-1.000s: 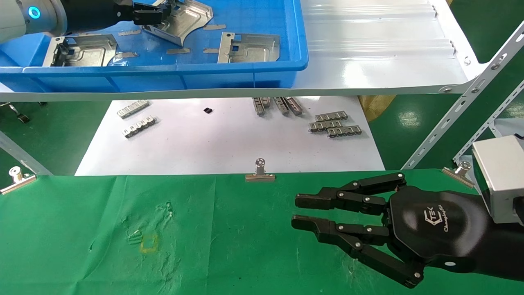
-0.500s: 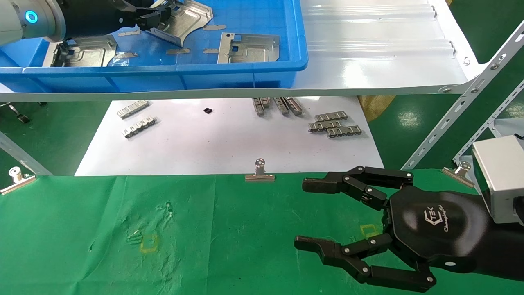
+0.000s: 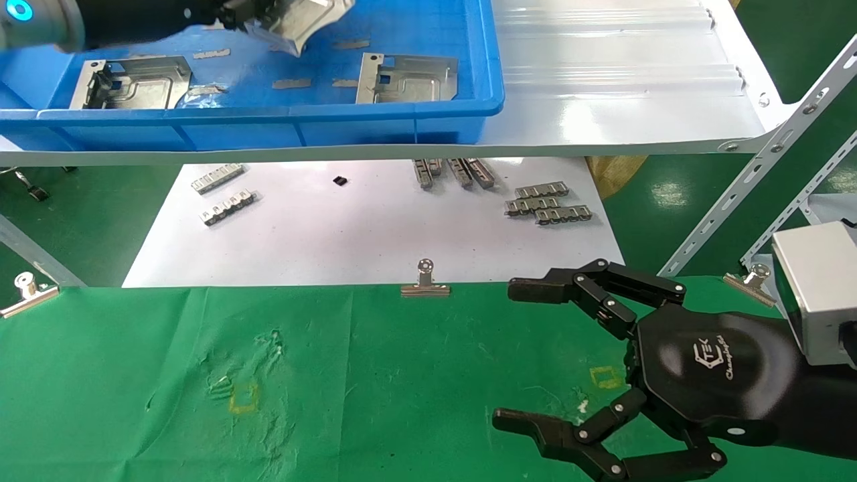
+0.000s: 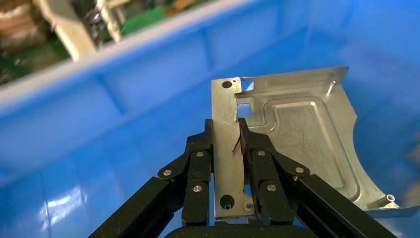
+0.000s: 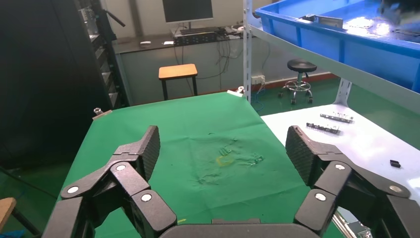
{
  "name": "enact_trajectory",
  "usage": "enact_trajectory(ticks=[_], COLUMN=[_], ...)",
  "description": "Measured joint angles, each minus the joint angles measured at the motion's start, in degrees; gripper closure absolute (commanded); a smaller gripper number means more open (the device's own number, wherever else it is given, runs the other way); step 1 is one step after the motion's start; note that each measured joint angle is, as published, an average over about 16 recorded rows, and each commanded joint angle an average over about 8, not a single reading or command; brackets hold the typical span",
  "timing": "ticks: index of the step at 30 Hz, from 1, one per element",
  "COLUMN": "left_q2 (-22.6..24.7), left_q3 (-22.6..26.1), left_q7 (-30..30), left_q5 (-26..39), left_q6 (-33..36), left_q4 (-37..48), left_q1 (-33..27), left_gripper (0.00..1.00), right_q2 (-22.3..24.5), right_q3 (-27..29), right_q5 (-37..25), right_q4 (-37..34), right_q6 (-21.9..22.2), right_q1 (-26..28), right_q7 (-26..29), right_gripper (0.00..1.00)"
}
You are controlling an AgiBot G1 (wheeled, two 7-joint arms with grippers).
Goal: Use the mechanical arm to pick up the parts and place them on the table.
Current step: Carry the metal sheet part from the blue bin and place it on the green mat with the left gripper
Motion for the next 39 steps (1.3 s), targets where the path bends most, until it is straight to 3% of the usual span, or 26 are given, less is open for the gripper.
enact_trajectory(ticks=[11, 17, 23, 27, 32, 39], left_q2=[-6.4, -11.1, -17.6, -21.9, -25.7, -26.1], left_q3=[-2.1, -1.2, 2.8, 7.1, 12.2, 17.0], left_q7=[5.0, 5.8, 4.8, 7.1, 14.2, 28.7], left_q5=[-4.9, -9.8, -16.5, -18.8, -18.6, -12.6], left_q6=[25.9, 35.0, 36.3, 35.9, 34.8, 31.7], left_q4=[-5.0, -13.3, -27.3, -36.0, -40.5, -36.2], left_q1=[0.9, 4.8, 11.3, 15.8, 20.3, 23.9], left_gripper=[1.00, 1.00, 1.00, 1.00, 1.00, 1.00], right_q2=[0.0, 0.0, 0.0, 0.0, 0.0, 0.0], right_q3=[0.0, 0.0, 0.0, 0.0, 0.0, 0.0], right_q5=[0.0, 0.0, 0.0, 0.0, 0.0, 0.0], right_q4=[0.0, 0.0, 0.0, 0.0, 0.0, 0.0], right_q6=[0.0, 0.0, 0.0, 0.0, 0.0, 0.0], right_q1=[0.0, 0.0, 0.0, 0.0, 0.0, 0.0], right_q7=[0.0, 0.0, 0.0, 0.0, 0.0, 0.0], right_gripper=[0.00, 0.00, 0.00, 0.00, 0.00, 0.00])
